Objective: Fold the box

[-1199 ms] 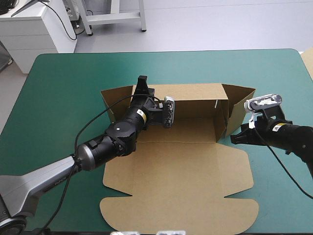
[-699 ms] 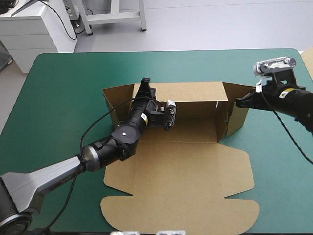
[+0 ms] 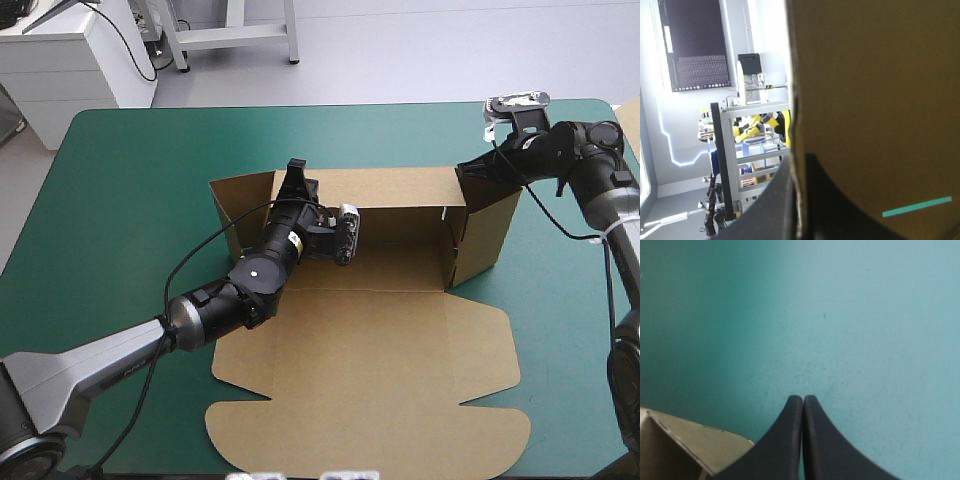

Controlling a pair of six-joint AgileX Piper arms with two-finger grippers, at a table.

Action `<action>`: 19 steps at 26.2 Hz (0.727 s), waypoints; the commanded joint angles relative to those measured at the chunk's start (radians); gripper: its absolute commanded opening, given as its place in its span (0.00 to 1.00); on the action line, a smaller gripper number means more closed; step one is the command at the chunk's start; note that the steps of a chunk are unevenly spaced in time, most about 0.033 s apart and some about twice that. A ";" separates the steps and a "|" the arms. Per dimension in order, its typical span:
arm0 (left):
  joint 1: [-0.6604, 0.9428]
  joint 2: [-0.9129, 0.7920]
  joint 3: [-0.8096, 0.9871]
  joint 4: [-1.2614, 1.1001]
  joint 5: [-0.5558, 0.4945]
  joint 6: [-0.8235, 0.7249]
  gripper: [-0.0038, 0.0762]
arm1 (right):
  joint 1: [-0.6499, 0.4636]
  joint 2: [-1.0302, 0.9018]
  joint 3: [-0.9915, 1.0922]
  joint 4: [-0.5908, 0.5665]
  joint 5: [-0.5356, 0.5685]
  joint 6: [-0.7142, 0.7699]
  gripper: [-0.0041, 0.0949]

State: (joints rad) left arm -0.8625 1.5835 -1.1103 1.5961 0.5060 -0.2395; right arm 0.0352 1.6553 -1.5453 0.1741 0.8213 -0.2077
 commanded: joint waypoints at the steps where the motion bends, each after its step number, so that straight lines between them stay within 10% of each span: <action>1: -0.008 -0.032 -0.017 0.014 0.002 -0.010 0.04 | -0.005 -0.039 -0.037 0.003 0.007 -0.010 0.03; 8: -0.008 -0.032 -0.017 0.007 0.021 -0.010 0.04 | -0.005 -0.058 -0.016 0.068 0.162 -0.106 0.03; 19: -0.008 -0.032 -0.017 0.005 0.023 -0.010 0.04 | -0.005 -0.245 0.264 0.229 -0.024 -0.213 0.03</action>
State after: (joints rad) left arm -0.8625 1.5844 -1.1095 1.5953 0.5187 -0.2422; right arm 0.0352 1.5048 -1.3413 0.3502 0.9036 -0.3852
